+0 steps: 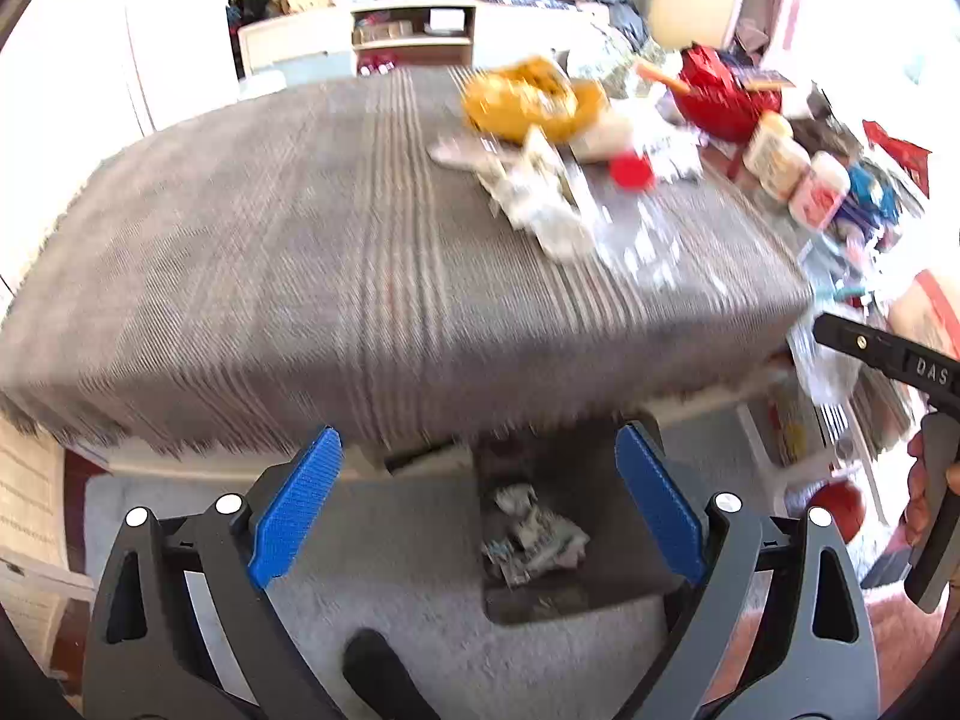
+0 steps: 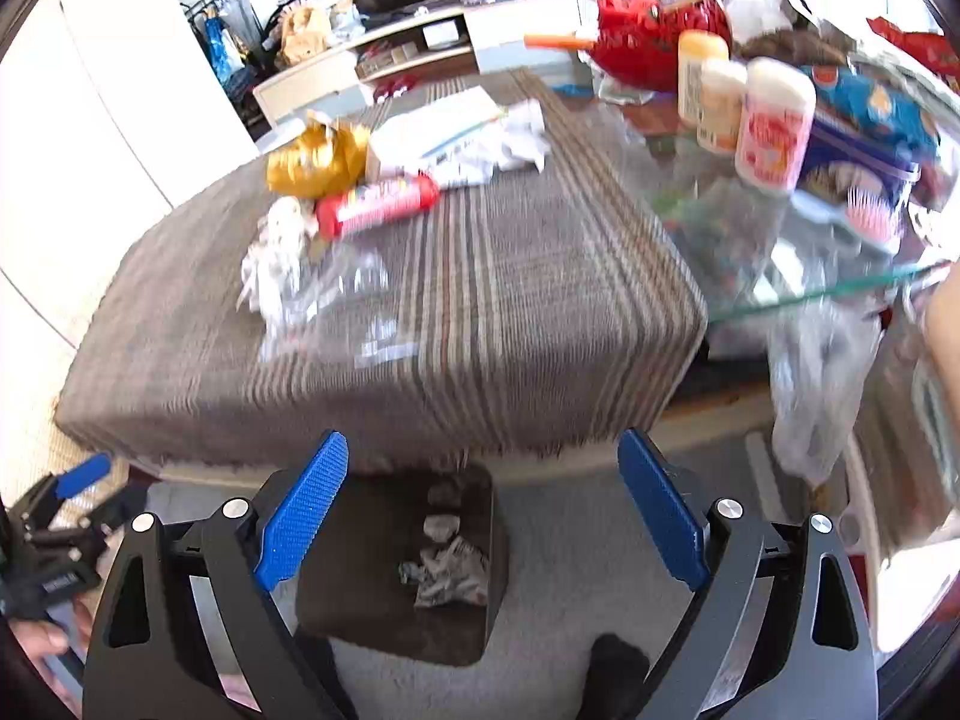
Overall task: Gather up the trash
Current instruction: 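Move both tools back over the table trash, then grasp white crumpled tissue with the left tool while the right tool grasps the red rainbow tube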
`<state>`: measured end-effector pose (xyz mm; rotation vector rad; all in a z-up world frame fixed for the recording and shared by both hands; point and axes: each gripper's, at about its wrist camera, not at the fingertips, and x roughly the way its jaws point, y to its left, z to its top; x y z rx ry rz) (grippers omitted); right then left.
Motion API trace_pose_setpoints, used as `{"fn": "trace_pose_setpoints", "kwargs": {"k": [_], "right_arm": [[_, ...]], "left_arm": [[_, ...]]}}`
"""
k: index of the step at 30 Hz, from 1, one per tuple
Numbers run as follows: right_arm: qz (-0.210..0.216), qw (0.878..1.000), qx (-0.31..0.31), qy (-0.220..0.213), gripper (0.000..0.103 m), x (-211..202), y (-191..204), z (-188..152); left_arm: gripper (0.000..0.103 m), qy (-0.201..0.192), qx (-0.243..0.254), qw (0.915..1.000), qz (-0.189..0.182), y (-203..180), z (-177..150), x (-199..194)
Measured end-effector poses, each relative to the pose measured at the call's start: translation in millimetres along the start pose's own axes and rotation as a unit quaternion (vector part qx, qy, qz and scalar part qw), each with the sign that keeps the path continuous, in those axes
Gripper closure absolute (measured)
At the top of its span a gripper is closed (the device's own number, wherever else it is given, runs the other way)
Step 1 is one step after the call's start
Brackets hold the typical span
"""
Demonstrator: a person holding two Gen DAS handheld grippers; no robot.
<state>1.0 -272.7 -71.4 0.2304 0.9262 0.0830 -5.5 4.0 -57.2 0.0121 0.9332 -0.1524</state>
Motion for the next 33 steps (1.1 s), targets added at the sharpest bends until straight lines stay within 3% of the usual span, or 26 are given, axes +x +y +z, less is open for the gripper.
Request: {"fn": "trace_pose_setpoints", "kwargs": {"k": [9,17,19,25,33], "right_arm": [[0.000,1.000,0.000,-0.026,0.011,10.0,17.3,66.1],[0.011,1.000,0.007,-0.019,0.012,43.9,52.3,121.2],[0.019,1.000,0.014,-0.005,0.023,58.9,59.9,130.3],[0.033,0.998,0.045,0.039,0.048,102.2,63.5,138.9],[0.038,0.995,0.061,0.067,0.049,133.6,64.2,137.1]], "left_arm": [[0.015,-0.028,0.006,0.9995,0.015,9.5,69.3,9.0],[0.017,-0.027,0.020,0.9994,0.005,3.5,102.3,46.0],[0.026,-0.027,0.022,0.9994,-0.001,2.0,105.6,55.0],[0.031,-0.016,0.022,0.9995,-0.018,-0.2,115.4,79.6],[0.034,0.003,0.040,0.9985,-0.038,-15.2,119.0,99.8]]}}
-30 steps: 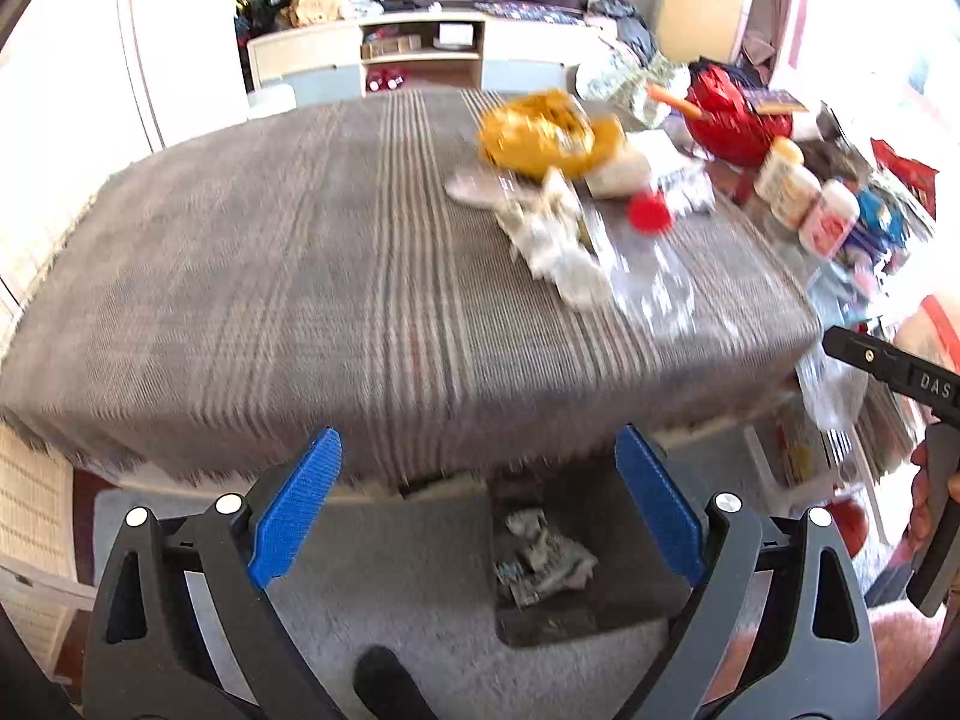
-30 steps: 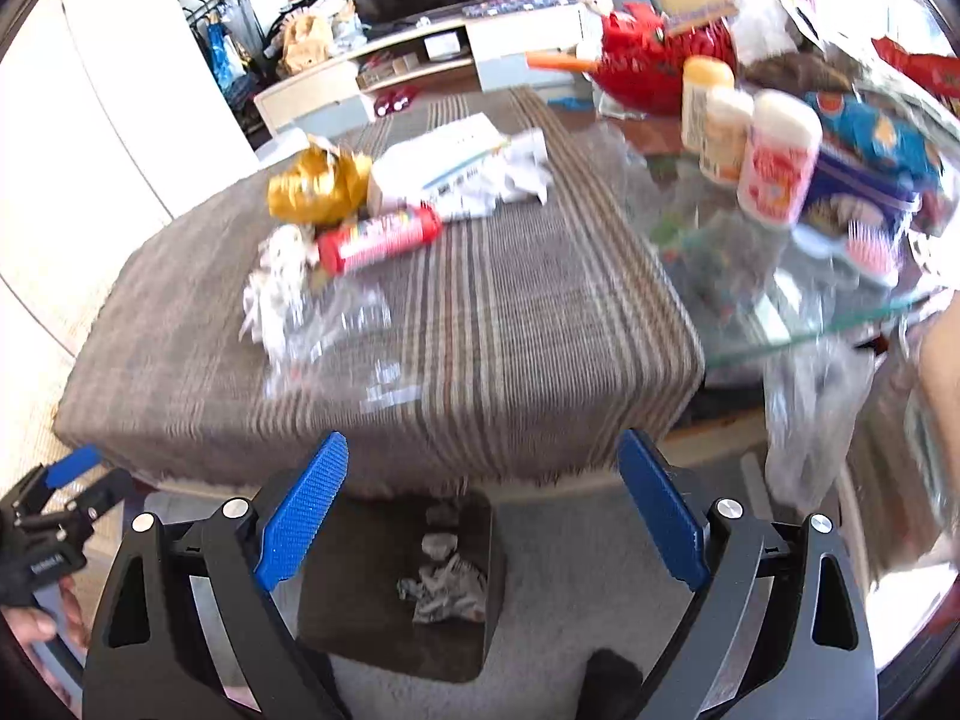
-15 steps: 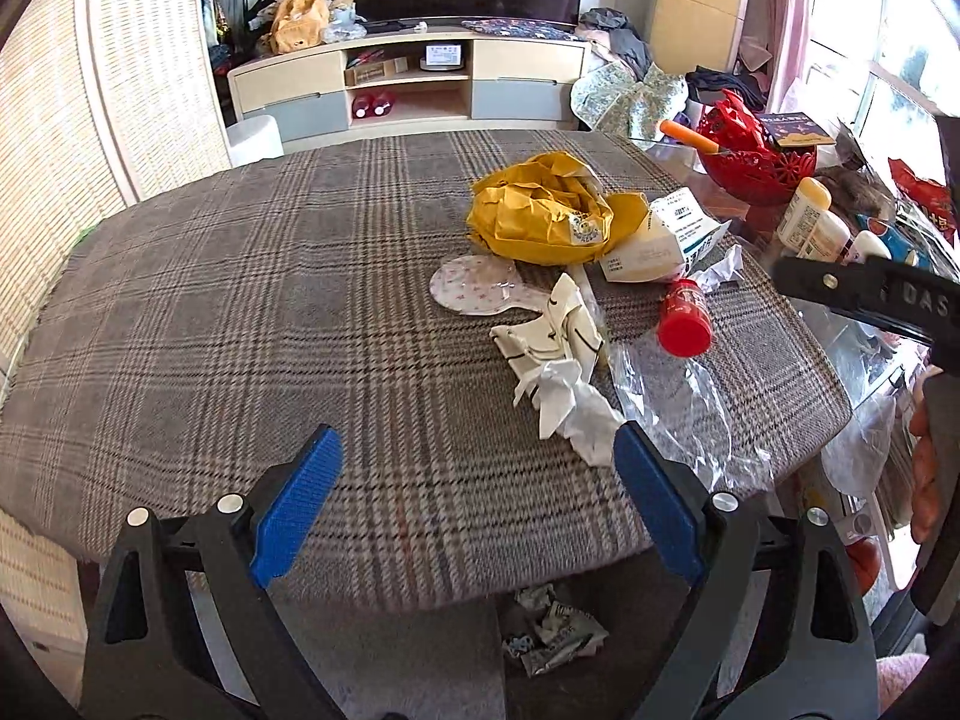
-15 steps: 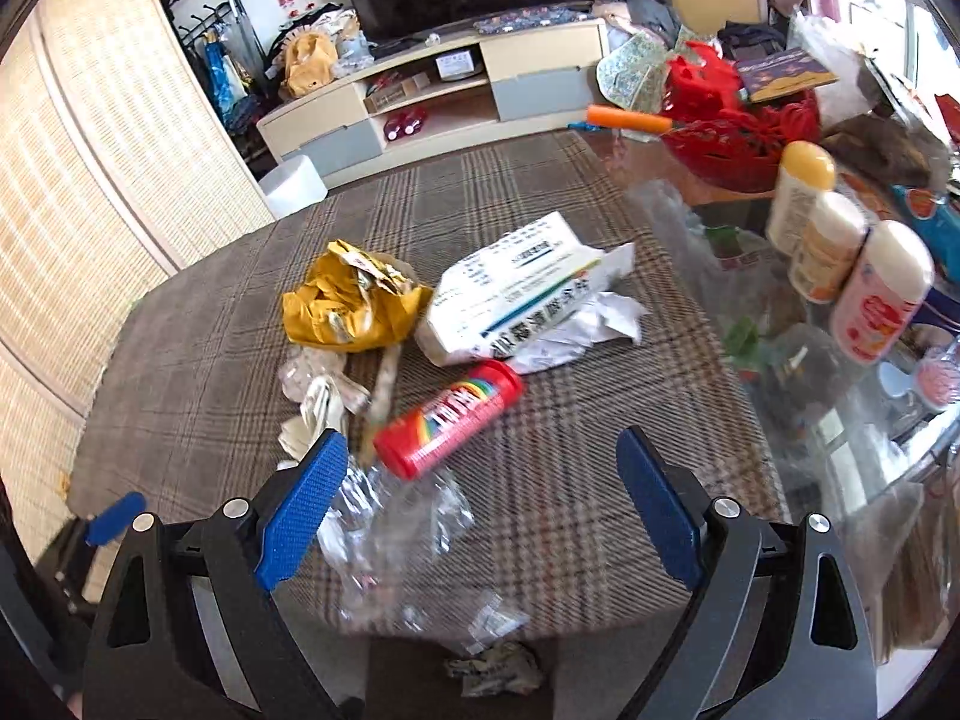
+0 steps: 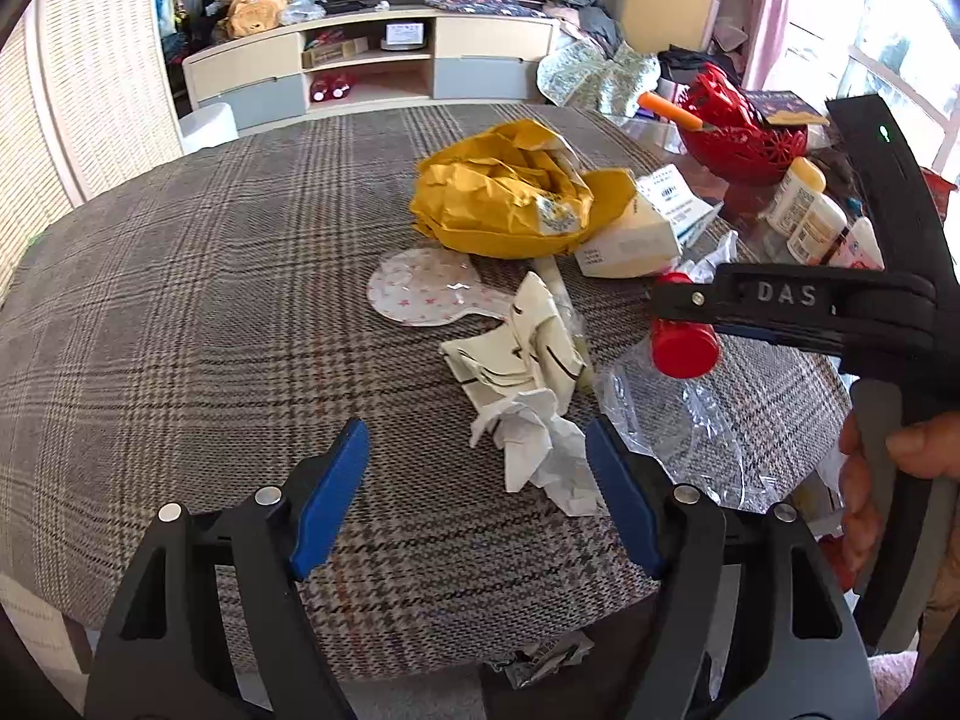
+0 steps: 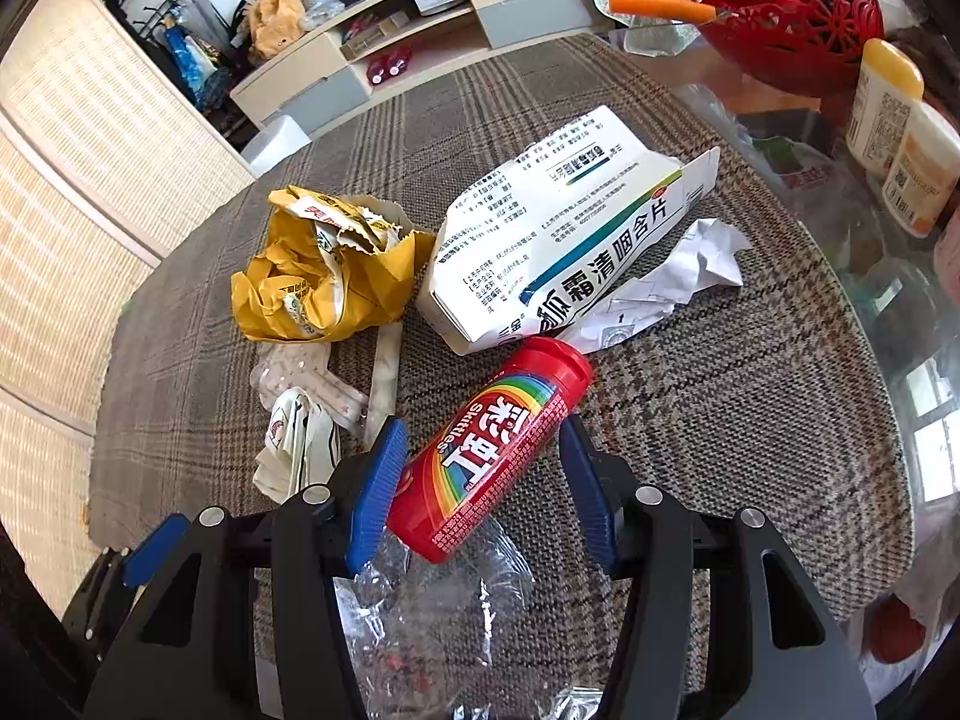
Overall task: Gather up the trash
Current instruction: 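Grasp white crumpled tissue with the left tool while the right tool grasps the red rainbow tube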
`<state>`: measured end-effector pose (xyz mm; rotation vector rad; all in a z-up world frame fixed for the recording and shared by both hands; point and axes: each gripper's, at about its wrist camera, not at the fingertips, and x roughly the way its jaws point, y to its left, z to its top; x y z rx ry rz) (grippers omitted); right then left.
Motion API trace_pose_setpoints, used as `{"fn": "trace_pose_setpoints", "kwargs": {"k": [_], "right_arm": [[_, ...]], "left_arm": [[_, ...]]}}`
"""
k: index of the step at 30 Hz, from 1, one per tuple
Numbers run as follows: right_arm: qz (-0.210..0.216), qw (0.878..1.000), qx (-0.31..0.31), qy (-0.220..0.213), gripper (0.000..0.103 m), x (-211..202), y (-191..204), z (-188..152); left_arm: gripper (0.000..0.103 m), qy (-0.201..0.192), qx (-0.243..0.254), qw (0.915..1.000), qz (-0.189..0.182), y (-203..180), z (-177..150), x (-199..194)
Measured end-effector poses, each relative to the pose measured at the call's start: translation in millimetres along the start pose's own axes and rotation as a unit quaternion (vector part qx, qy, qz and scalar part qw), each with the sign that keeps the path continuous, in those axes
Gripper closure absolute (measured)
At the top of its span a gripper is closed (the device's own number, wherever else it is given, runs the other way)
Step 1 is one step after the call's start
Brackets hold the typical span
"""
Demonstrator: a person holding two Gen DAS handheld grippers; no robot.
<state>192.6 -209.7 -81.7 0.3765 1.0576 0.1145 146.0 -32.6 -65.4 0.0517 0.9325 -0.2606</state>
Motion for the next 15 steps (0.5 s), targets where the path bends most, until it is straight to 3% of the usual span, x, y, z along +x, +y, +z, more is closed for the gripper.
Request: {"fn": "trace_pose_setpoints", "kwargs": {"k": [8,12,15], "right_arm": [[-0.004,1.000,-0.008,0.000,0.055,3.9,-0.1,4.9],[-0.009,1.000,-0.013,-0.003,0.060,3.3,-1.2,7.0],[-0.006,1.000,-0.016,-0.003,0.064,2.4,-2.7,6.9]], "left_arm": [[0.048,0.027,0.009,0.9994,-0.020,-11.3,-2.1,23.5],[0.075,0.036,0.016,0.9988,-0.030,-17.9,-4.2,33.4],[0.086,0.032,0.018,0.9986,-0.038,-18.8,-4.7,33.3]]}}
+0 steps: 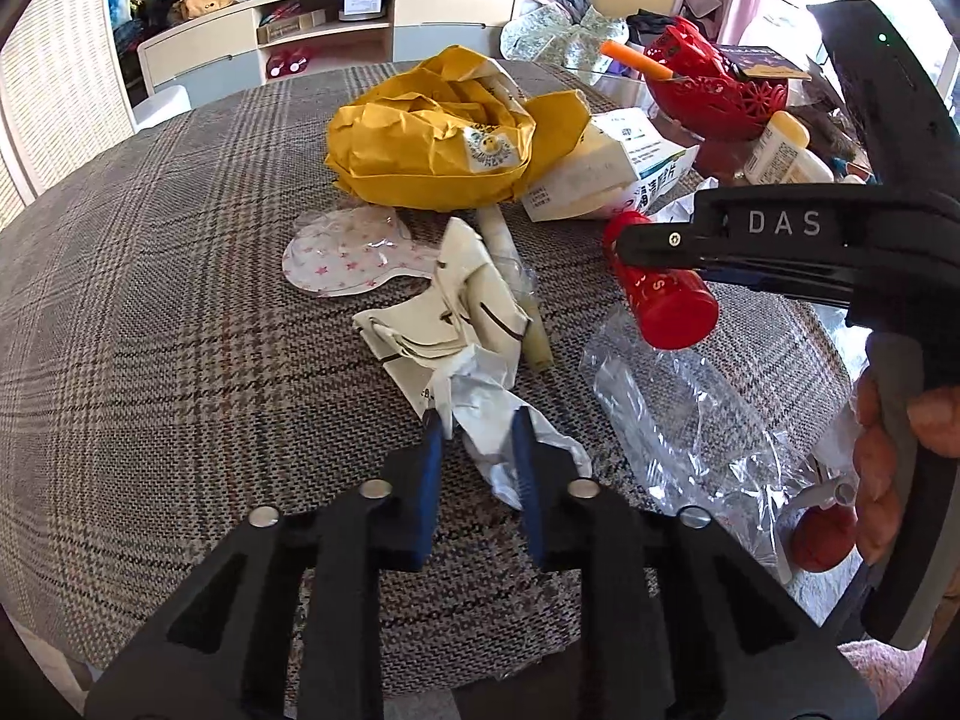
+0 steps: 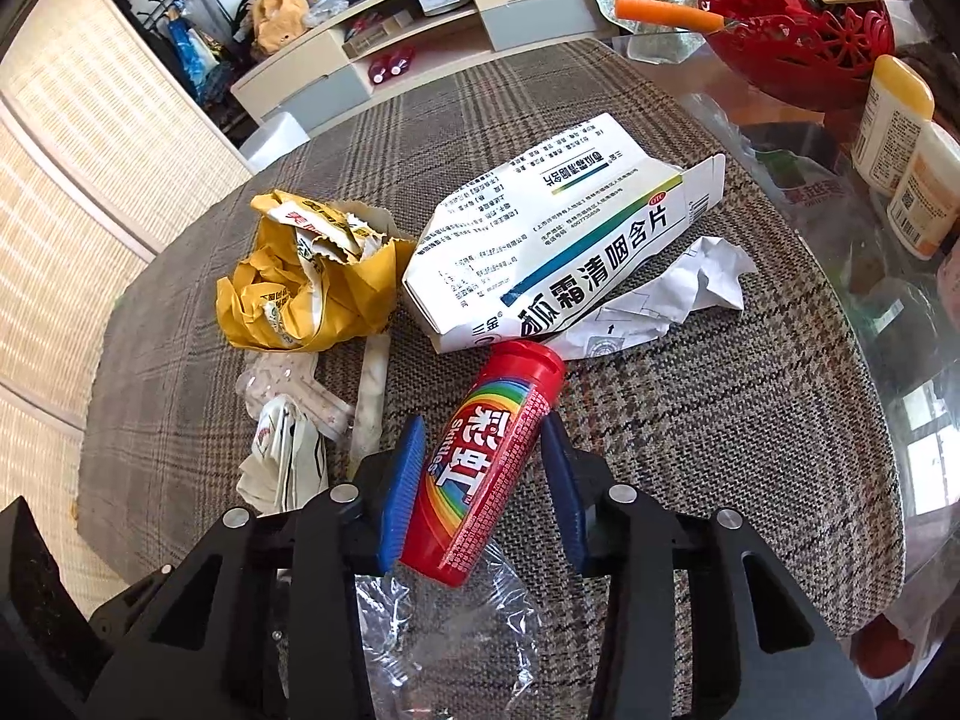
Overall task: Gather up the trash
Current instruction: 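Grasp white crumpled tissue with the left tool while the right tool grasps the red rainbow tube, then carry the tissue and red tube down over the trash bin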
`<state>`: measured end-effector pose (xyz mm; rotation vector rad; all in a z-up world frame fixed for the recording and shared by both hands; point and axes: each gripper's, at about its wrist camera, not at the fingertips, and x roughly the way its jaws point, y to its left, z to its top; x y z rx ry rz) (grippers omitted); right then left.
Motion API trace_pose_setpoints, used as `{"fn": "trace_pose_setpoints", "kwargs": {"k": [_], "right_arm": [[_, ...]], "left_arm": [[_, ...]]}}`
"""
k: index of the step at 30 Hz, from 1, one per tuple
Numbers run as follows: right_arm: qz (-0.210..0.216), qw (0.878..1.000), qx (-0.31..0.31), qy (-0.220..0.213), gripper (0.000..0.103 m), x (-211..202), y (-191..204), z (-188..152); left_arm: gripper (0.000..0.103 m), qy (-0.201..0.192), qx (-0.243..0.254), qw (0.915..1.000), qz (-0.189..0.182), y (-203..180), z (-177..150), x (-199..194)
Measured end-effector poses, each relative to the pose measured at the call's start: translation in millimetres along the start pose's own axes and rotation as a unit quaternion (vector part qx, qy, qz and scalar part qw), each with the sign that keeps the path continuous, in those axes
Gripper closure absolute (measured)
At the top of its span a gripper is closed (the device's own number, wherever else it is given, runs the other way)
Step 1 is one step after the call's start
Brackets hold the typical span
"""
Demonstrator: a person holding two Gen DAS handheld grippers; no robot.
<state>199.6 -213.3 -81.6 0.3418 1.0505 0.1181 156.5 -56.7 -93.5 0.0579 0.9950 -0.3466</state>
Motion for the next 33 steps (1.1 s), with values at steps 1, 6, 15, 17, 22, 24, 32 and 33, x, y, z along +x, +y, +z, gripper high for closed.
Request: {"fn": "trace_pose_setpoints", "kwargs": {"k": [1,6,15,17,22,24,32,33], "right_arm": [[0.000,1.000,-0.001,-0.001,0.066,-0.8,-0.4,0.3],[-0.006,1.000,0.000,-0.009,0.072,-9.4,-4.9,2.3],[-0.004,1.000,0.000,-0.022,0.074,-41.2,-4.9,-3.2],[-0.003,1.000,-0.001,-0.027,0.074,-52.1,-4.6,-6.8],[0.002,0.999,-0.004,-0.043,0.076,-82.7,-5.2,-15.0],[0.004,0.999,-0.008,-0.051,0.076,-97.1,-3.8,-20.2],[0.018,0.997,-0.024,-0.075,0.077,-149.8,2.7,-56.1],[0.022,0.997,-0.023,-0.075,0.077,-153.9,1.6,-63.3]], "left_arm": [[0.088,-0.002,0.000,1.0000,-0.001,0.1,-0.1,-1.0],[0.089,-0.016,-0.001,0.9999,0.001,-0.6,1.8,-10.7],[0.089,-0.029,-0.006,0.9994,0.014,-1.6,-2.7,-40.5],[0.089,-0.038,-0.006,0.9991,0.021,-3.5,-5.8,-52.4],[0.090,-0.063,-0.006,0.9975,0.033,-10.4,-8.6,-87.4],[0.090,-0.071,-0.003,0.9968,0.037,-14.2,-10.0,-101.4],[0.089,-0.091,0.006,0.9950,0.042,-37.5,-36.1,-152.1],[0.089,-0.088,0.007,0.9952,0.042,-40.6,-42.4,-155.0]]}}
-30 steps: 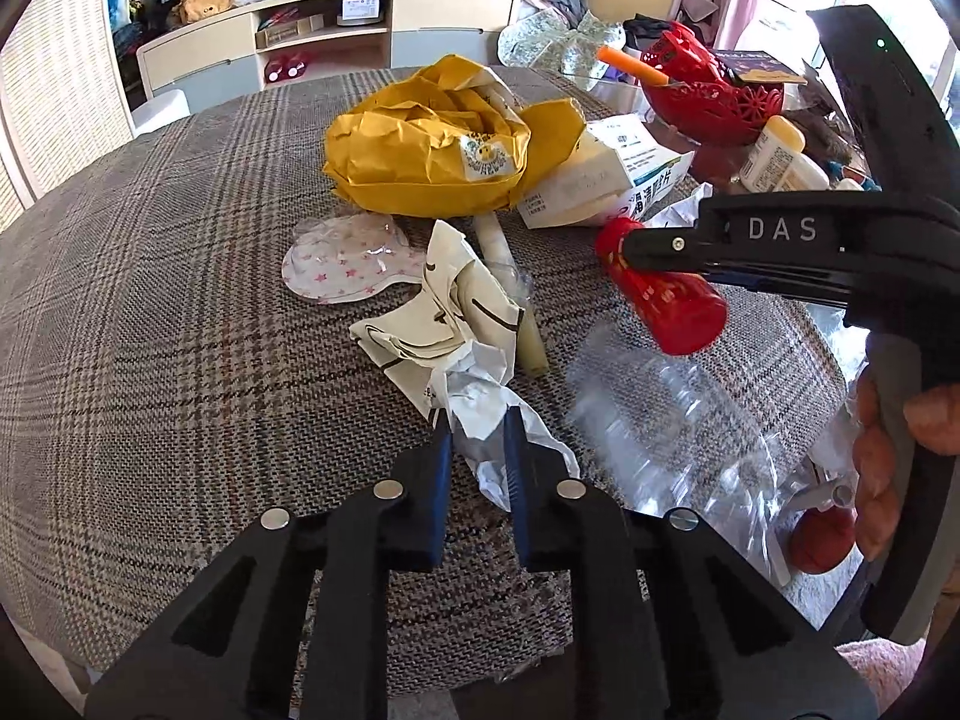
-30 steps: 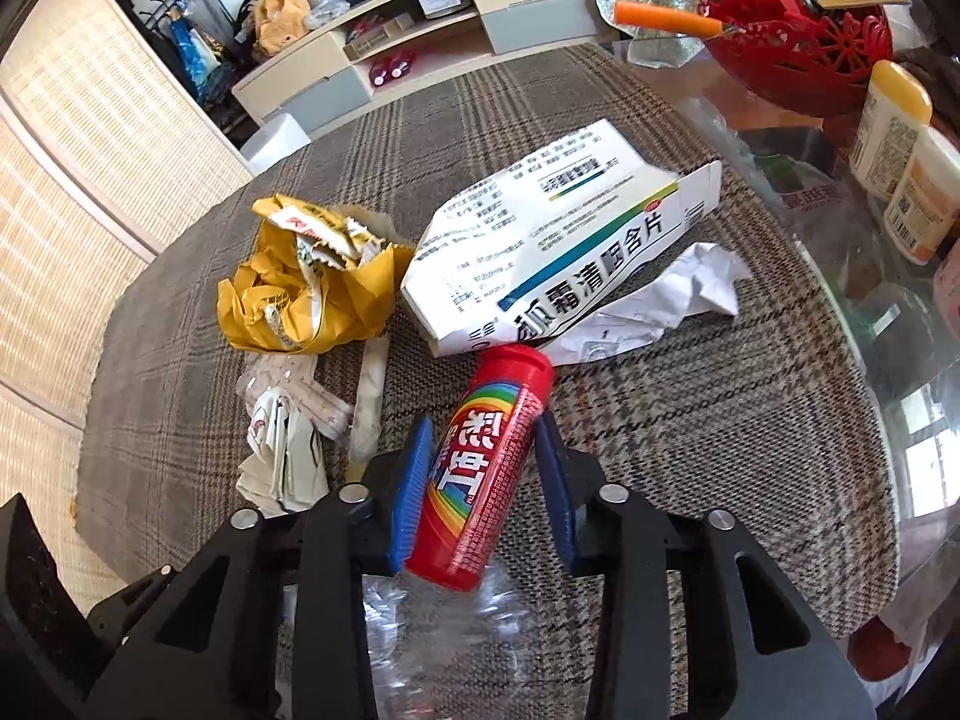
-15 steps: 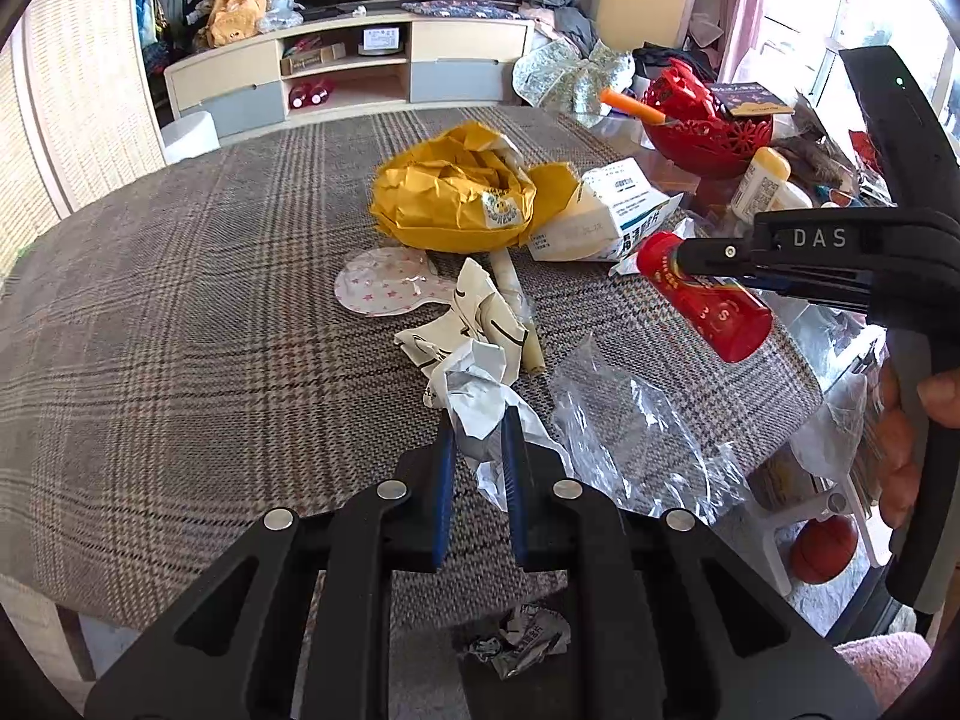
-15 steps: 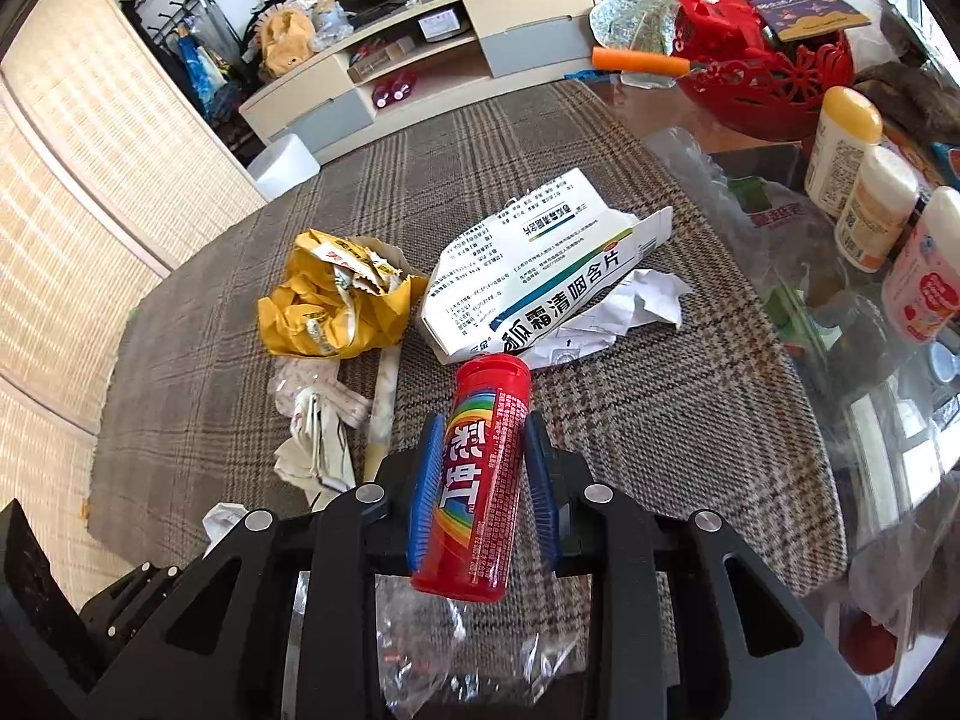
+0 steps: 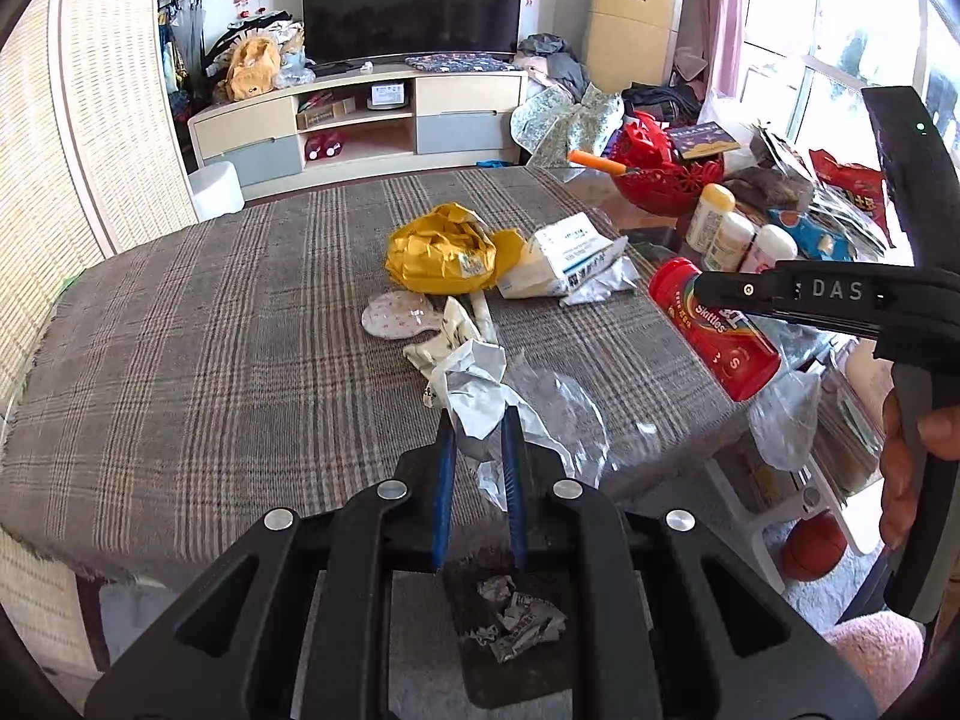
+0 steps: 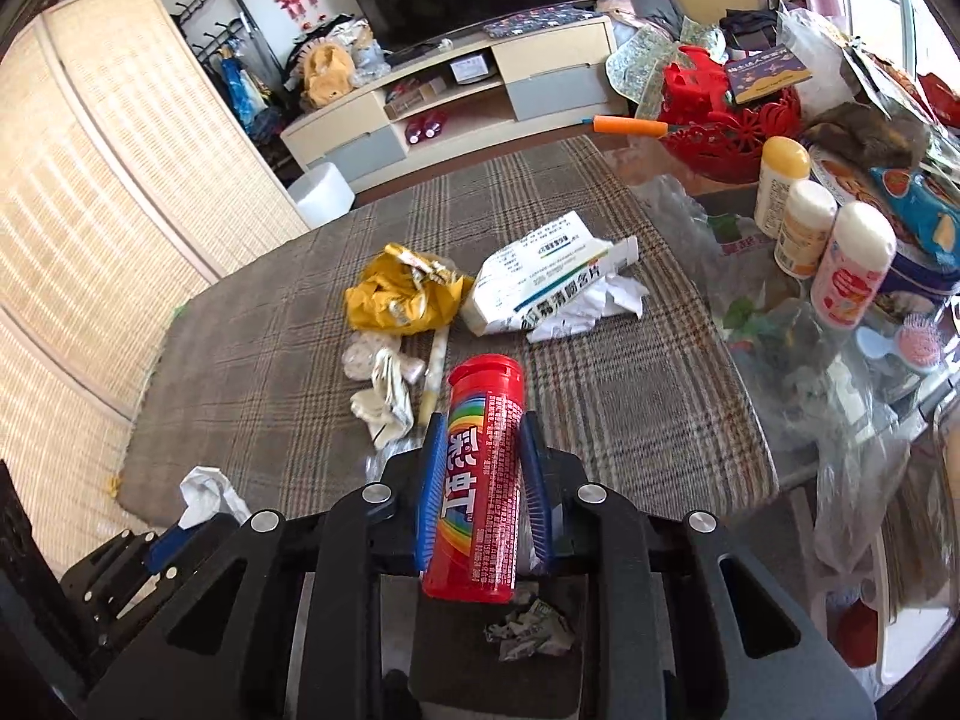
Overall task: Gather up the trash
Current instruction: 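Carry the tissue and red tube down over the trash bin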
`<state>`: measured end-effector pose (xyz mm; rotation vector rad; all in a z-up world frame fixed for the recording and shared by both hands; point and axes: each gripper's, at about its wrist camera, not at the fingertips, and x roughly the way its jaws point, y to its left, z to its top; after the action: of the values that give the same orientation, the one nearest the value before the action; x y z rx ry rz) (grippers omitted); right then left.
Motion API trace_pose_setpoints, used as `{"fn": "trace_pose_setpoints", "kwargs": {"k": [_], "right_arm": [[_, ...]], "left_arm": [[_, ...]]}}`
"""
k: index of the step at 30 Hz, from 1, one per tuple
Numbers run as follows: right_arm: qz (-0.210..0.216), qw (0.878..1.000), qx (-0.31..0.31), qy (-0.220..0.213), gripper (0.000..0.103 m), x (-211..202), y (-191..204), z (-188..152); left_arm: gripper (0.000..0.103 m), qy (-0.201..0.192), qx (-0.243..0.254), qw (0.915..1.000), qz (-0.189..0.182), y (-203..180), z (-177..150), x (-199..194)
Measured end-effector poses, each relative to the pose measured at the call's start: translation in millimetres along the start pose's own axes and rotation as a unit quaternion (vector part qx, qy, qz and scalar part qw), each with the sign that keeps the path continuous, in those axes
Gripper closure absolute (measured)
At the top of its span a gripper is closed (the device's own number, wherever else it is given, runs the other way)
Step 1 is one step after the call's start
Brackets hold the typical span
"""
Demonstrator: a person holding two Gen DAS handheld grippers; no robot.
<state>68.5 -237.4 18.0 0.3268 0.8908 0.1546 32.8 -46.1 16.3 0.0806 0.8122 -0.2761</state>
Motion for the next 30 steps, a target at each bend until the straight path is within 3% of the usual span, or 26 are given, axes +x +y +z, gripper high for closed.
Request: {"fn": "trace_pose_setpoints", "kwargs": {"k": [5,12,20,30], "right_arm": [[0.007,1.000,-0.014,0.000,0.078,-22.2,1.0,-41.8],[0.012,0.999,-0.024,0.019,0.079,-24.1,-4.5,-105.2],[0.009,0.998,-0.024,0.064,0.079,14.1,-13.3,-157.2],[-0.002,0.993,-0.028,0.112,0.079,71.2,-22.3,-184.4]], "left_arm": [[0.089,0.011,-0.002,0.9999,-0.008,-10.5,-38.4,-13.0],[0.090,0.058,-0.005,0.9981,-0.021,-24.3,-103.7,2.1],[0.090,0.112,-0.032,0.9925,-0.039,-26.1,-155.5,43.1],[0.090,0.158,-0.060,0.9843,-0.052,-17.9,-185.3,93.3]]}}
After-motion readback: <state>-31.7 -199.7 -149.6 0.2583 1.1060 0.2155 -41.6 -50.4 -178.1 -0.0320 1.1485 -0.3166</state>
